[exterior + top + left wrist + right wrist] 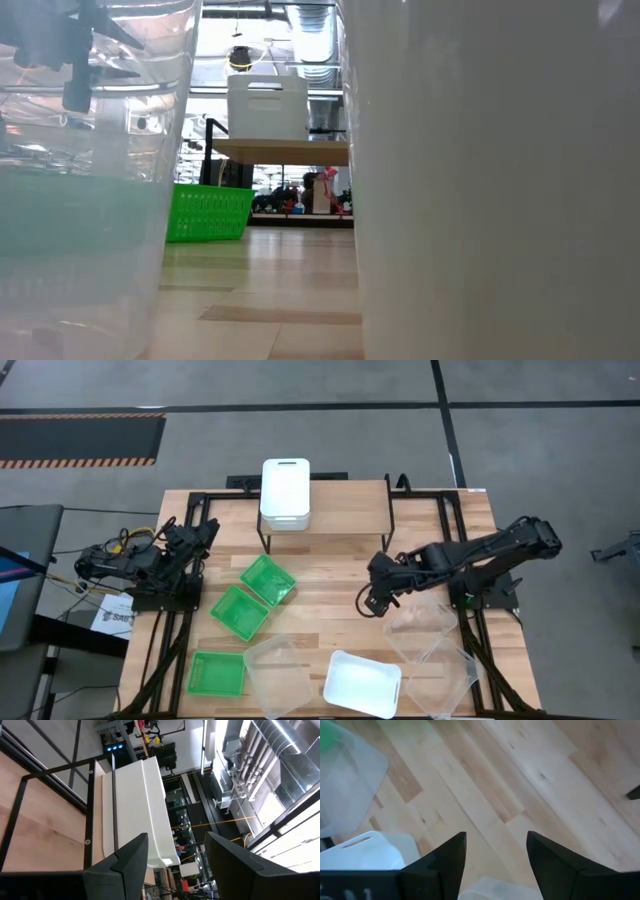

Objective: Stack baskets on shelf by color
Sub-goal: Stack the white bin on the white bin on the shelf

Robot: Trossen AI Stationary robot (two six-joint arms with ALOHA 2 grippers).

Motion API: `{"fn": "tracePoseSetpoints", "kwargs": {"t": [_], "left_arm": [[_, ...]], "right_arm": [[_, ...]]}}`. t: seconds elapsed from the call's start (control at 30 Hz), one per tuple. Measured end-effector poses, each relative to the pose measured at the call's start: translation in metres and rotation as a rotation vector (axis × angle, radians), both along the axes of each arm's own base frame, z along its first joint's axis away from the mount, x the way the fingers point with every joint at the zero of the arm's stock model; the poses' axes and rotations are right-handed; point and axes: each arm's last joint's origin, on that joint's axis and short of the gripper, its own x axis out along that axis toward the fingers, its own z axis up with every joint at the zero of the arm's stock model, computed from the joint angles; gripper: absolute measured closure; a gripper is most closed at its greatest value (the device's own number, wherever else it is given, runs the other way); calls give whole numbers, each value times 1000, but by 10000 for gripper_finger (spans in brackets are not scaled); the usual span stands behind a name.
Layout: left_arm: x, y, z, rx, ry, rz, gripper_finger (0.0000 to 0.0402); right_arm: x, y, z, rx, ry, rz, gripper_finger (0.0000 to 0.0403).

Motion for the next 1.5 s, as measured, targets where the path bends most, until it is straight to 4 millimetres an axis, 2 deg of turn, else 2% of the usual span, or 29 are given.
{"fn": "tracePoseSetpoints", "kwargs": {"t": [0.9,1.5], "left_arm": [[1,-1,0,4,0,-49,216],[1,-1,-1,7,13,-54,216]], "right_arm": [[-6,33,2,9,-45,157,173],[-5,34,3,-14,-51,204,173]]}}
